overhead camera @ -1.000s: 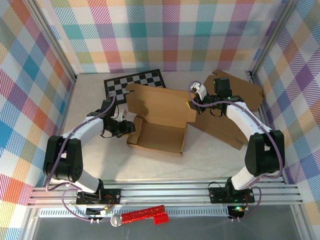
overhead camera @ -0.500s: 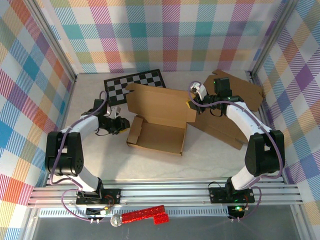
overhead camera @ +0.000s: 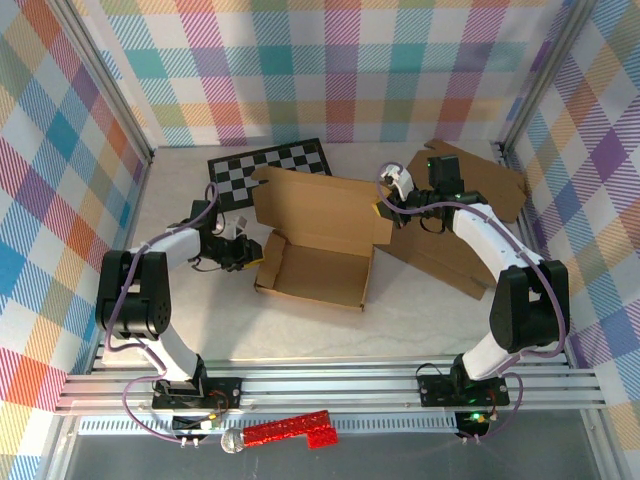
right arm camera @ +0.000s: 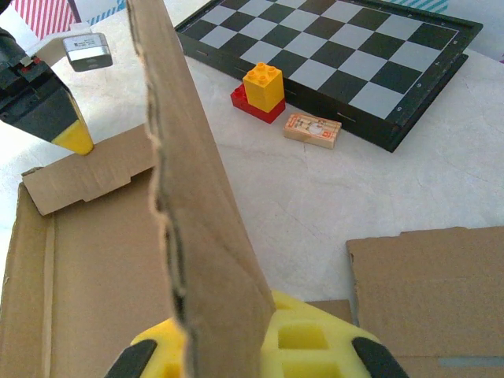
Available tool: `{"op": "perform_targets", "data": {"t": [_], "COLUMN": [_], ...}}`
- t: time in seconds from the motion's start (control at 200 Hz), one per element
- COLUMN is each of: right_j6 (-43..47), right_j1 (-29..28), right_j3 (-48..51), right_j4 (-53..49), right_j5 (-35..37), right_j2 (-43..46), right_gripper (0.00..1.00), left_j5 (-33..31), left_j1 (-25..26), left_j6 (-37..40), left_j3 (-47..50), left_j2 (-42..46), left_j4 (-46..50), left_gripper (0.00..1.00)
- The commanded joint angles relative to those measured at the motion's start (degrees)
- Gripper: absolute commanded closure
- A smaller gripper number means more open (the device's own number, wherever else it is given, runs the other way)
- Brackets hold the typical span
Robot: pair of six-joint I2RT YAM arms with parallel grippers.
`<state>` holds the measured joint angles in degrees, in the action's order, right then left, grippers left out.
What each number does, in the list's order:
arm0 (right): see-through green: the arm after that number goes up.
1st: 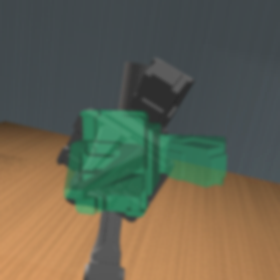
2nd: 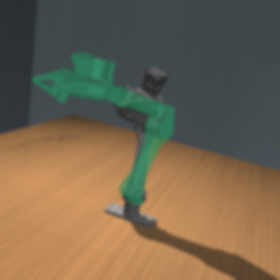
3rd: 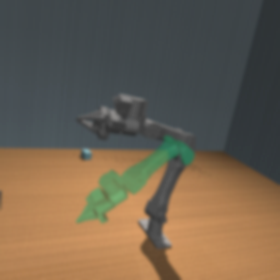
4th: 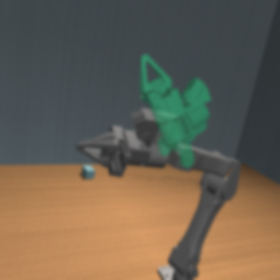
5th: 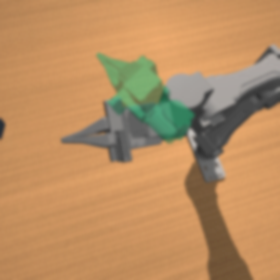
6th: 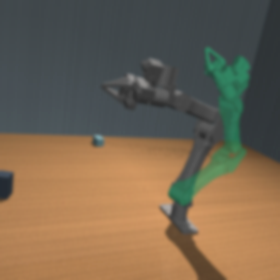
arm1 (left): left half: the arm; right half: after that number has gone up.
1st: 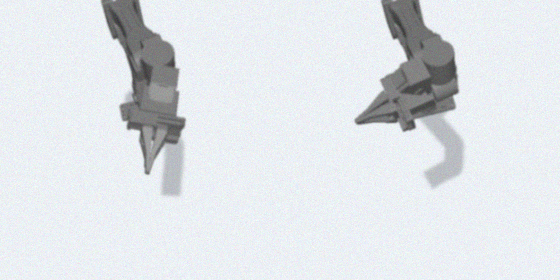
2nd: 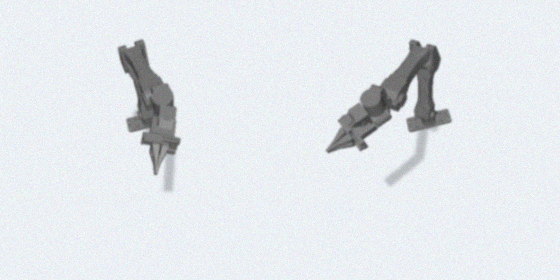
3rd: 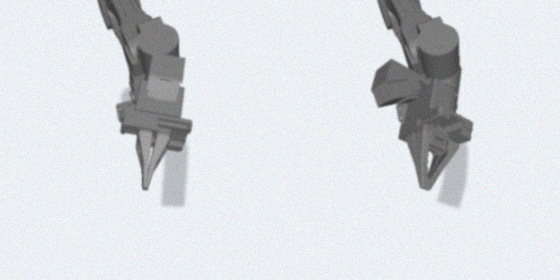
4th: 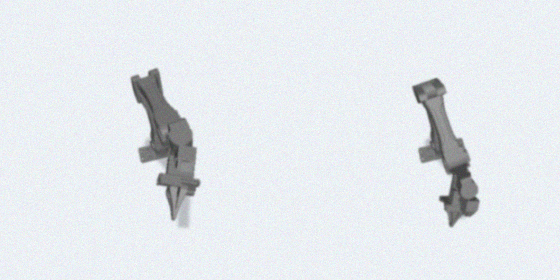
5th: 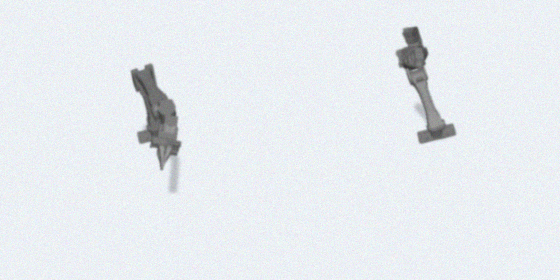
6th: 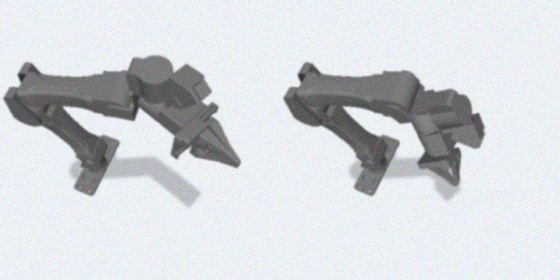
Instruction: Fold the paper box
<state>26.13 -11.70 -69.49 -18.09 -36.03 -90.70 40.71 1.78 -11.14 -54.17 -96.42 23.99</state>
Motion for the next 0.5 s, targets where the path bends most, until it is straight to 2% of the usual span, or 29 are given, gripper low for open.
{"op": "perform_targets", "data": {"t": [0.0,0.24,0.495], "right_j6": [0.50,0.44,0.41], "right_j1": [-0.57,-0.69,-0.68], "right_j3": [-1.79,-2.22,-2.40], "right_j4": [-0.99,-1.01,-1.07], "right_j5": [-0.62,-0.32,-0.32], "right_j2": [-0.66,-0.95,-0.99], "right_gripper": [1.00,1.00,1.00], "left_j5": [-0.40,-5.42,-11.75], "left_j1": [-0.12,1.54,3.89], "left_j6": [1.76,3.90,5.67], "left_j3": [-0.29,0.03,-1.44], "left_j2": [-2.04,-2.80,-2.51], "left_j4": [1.89,4.59,7.09], "left_gripper": [0.78,0.76,0.83]}}
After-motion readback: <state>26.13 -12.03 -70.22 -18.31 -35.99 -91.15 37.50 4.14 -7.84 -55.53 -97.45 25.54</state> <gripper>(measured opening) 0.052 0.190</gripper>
